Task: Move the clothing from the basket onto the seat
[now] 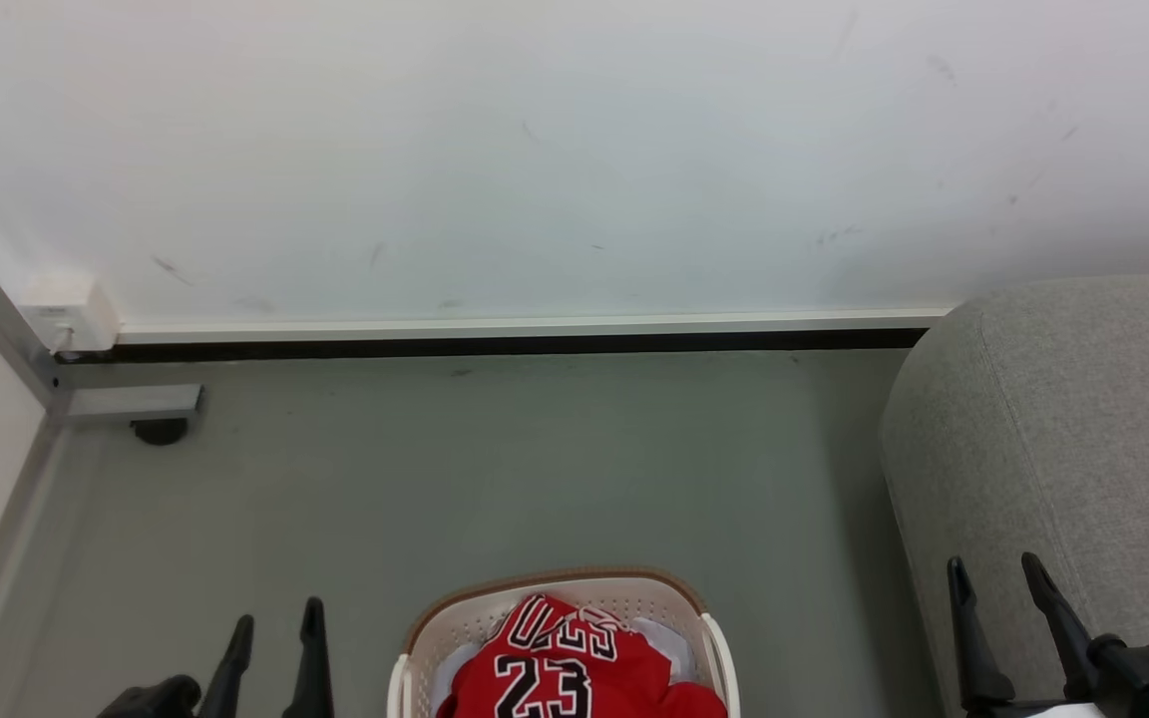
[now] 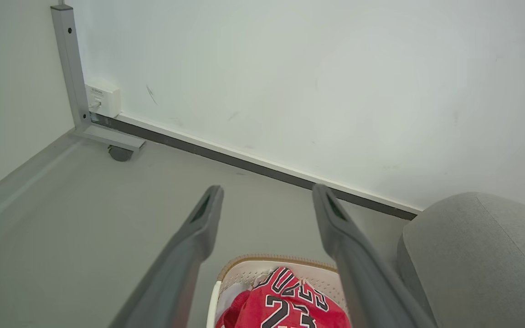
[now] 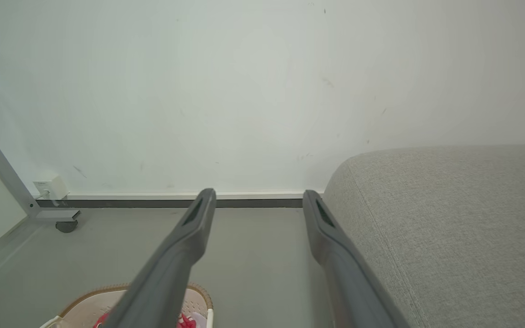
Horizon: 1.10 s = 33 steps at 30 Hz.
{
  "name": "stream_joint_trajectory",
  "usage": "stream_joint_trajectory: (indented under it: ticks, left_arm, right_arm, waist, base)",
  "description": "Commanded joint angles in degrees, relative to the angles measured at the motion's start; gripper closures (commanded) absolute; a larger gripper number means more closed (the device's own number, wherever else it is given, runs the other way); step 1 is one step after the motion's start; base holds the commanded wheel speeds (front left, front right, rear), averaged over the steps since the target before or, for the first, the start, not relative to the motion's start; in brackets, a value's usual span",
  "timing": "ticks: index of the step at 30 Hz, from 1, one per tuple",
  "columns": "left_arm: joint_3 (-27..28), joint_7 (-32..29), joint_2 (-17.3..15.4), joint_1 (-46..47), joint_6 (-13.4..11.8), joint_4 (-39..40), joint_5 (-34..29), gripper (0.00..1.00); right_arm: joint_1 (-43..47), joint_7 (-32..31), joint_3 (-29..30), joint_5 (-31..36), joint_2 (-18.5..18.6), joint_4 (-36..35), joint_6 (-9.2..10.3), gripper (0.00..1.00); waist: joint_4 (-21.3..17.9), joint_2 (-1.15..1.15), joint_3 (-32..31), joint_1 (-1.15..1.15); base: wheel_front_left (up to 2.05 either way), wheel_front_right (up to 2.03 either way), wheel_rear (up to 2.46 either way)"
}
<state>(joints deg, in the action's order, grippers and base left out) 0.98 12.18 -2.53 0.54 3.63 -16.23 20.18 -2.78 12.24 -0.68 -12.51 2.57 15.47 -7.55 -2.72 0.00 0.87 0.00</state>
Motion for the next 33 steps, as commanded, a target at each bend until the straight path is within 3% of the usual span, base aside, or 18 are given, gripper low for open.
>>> stream_joint_trajectory:
  ticks: [1,24,33]
  left_arm:
    - [0.1,0.6,-0.5,-0.6,0.0,0.0,-1.8,0.00]
    - [-0.4,3.0,-0.6,-1.5,-0.1,-0.7,-12.1,0.00]
    - [-0.5,3.0,-0.5,-1.4,-0.1,-0.5,-11.9,0.00]
  right_arm:
    - [0.5,0.5,0.0,1.6,0.5,0.1,0.09,0.00]
    - [0.5,3.0,-0.1,9.3,0.5,1.8,0.12,0.00]
    - [0.3,3.0,-0.6,8.8,0.5,1.9,0.12,0.00]
  waist:
    - [-0.1,0.00,0.0,0.00]
    - [-1.5,0.00,0.3,0.00]
    - [-2.0,0.00,0.7,0.00]
  base:
    - [0.00,0.00,0.00]
    - [0.00,0.00,0.00]
    - [0.00,0.00,0.00]
